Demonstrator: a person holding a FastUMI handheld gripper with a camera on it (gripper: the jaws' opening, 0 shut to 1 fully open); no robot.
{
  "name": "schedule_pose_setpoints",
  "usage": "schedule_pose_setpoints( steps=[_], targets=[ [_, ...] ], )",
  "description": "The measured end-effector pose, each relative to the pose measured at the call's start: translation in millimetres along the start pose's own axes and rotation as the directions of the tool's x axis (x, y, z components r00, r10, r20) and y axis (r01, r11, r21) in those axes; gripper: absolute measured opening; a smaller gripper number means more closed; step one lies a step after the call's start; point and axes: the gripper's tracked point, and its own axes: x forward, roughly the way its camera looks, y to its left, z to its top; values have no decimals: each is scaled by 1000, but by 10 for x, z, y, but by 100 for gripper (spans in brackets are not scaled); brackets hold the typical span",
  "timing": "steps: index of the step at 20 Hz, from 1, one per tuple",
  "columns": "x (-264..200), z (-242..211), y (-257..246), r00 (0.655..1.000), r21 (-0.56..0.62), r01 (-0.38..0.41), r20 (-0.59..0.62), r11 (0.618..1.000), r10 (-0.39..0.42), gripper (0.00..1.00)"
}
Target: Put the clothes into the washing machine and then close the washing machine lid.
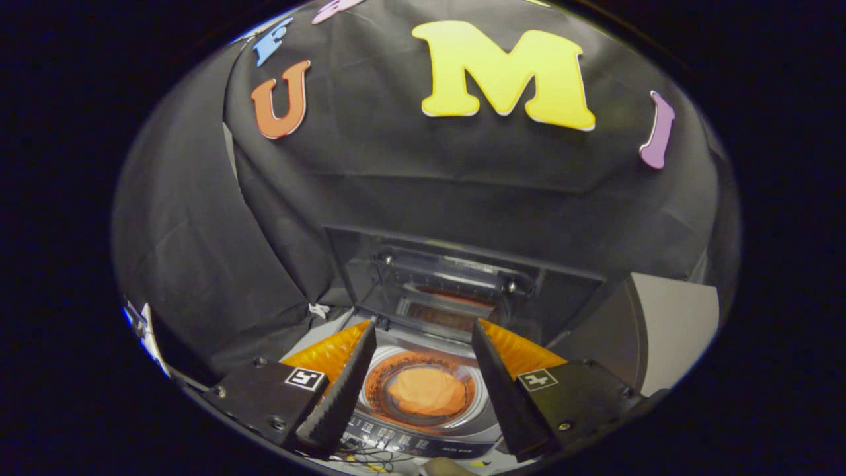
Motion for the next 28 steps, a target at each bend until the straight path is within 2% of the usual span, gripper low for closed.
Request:
schedule_pose_setpoints(
  steps=[6,11,15,19,28],
  targets=[
    [-258,657,-10,988,-4,25,154,1000,-25,91],
    [-208,996,-69,969,38,40,241,998,-48,95],
    [-120,1138,-87,969,83,60,235,995,-78,95],
    [43,1254,-196,964,89,124,224,988,-141,95],
    [639,1130,-281,977,176,168,98,970,-187,95]
  ],
)
